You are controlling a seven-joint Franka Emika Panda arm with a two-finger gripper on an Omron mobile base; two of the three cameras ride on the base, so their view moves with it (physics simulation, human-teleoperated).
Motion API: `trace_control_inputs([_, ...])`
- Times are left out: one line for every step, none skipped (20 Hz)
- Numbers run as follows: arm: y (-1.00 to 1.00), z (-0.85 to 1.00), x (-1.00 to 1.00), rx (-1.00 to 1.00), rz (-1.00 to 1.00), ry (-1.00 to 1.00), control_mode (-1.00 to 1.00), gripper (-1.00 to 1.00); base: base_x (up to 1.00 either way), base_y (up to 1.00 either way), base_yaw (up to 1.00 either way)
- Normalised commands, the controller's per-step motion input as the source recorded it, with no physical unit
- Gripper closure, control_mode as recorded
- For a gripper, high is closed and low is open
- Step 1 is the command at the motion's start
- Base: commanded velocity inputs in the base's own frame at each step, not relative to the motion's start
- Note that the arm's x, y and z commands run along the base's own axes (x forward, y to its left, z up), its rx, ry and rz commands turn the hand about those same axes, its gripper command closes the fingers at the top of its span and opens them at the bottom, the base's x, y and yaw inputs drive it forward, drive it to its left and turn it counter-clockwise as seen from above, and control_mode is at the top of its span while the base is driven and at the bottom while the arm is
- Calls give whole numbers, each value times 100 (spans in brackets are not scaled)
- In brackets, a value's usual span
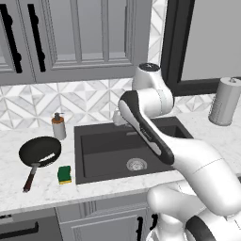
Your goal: Pick the pan and sponge and place them into the sink. Then turn on the water.
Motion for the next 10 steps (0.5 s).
trace_control_inputs([100, 0, 0, -8, 16, 6, -100, -100, 0, 0, 0])
trace_control_inputs([100, 0, 0, -9, 15, 10, -100, -100, 0, 0, 0])
trace_control_inputs([100, 0, 0, -9, 15, 12, -100, -100, 0, 0, 0])
trace_control_inputs([100, 0, 0, -11, 14, 14, -100, -100, 0, 0, 0])
trace_control_inputs([100, -1, 0, -11, 15, 15, -100, -100, 0, 0, 0])
trace_control_inputs([100, -18, 0, -13, 15, 16, -100, -100, 0, 0, 0])
trace_control_inputs([100, -44, 0, -16, 16, 16, -100, -100, 0, 0, 0])
trace_control_inputs([100, -46, 5, -11, 18, 16, -100, -100, 0, 0, 0])
trace_control_inputs([100, -57, 41, -5, 18, 20, -100, -100, 0, 0, 0])
trace_control_inputs([100, -56, 25, 0, 18, 13, -100, -100, 0, 0, 0])
